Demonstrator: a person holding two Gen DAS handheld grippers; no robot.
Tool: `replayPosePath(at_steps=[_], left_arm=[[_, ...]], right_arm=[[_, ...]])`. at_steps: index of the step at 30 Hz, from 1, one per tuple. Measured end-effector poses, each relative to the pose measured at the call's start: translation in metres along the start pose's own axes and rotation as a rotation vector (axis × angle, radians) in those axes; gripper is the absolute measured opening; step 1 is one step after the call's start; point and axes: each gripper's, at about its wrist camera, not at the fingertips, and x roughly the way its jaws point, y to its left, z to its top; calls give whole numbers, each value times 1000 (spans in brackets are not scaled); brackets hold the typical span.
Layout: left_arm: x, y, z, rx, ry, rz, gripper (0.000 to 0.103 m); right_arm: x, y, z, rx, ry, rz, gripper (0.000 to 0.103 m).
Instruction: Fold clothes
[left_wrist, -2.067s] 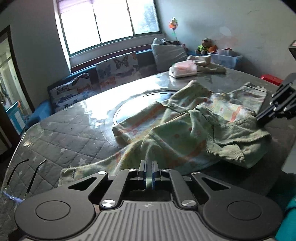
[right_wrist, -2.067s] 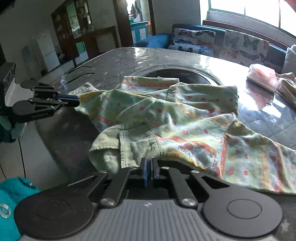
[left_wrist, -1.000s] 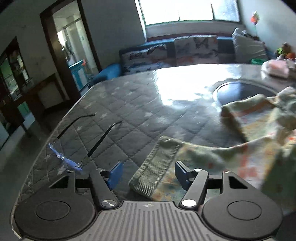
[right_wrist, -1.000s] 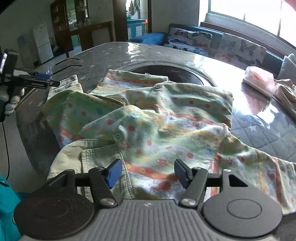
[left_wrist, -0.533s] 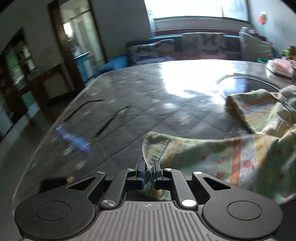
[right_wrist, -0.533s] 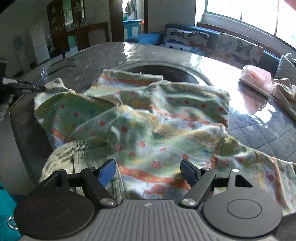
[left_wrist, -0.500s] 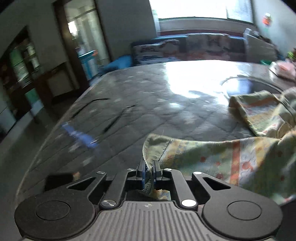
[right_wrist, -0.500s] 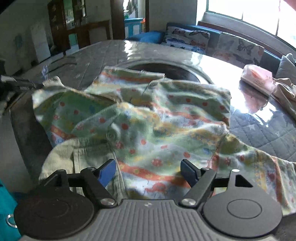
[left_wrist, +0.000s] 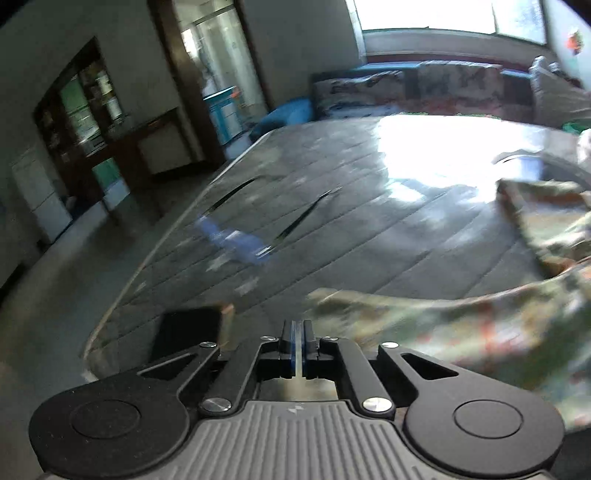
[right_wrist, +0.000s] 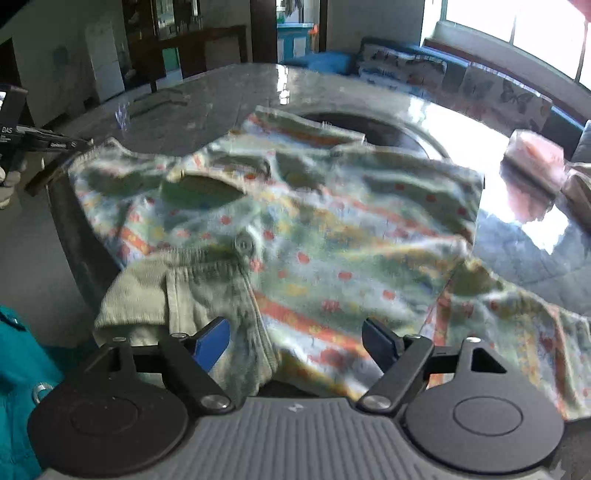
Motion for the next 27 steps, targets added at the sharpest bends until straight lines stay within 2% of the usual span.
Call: replayPosePath(at_steps=[2,4,8,11,12,18,23,27], left_arm=[[-8,-20,7,20,-22,-92,7],[-16,-49,14,65,-43,-219,8],[-29,-109,18,153,-77,-437,10],[-34,-150,17,216,-83,-533,10],[-34,-158,17,230,-87,-553,11],[-30,-166,18,239,-76,-559,12],[-27,-173,18,247,-66,-565,14],[-27,-179,19,255,-65,-574,22]], right_arm=[[-1,-2,5,8,-33,-10,81],[3,-6,11,22,-53,-25,81],[14,-14,11,69,-60,-45,81],[19,-11,3,70,-40,-38,81],[18,-11,1,76,-38,-35,81],[8,-4,-15,42,-10,-22,82],[-6,-15,-15,104,-33,7,81],[-15,-40,-14,167,-81,-84,81]])
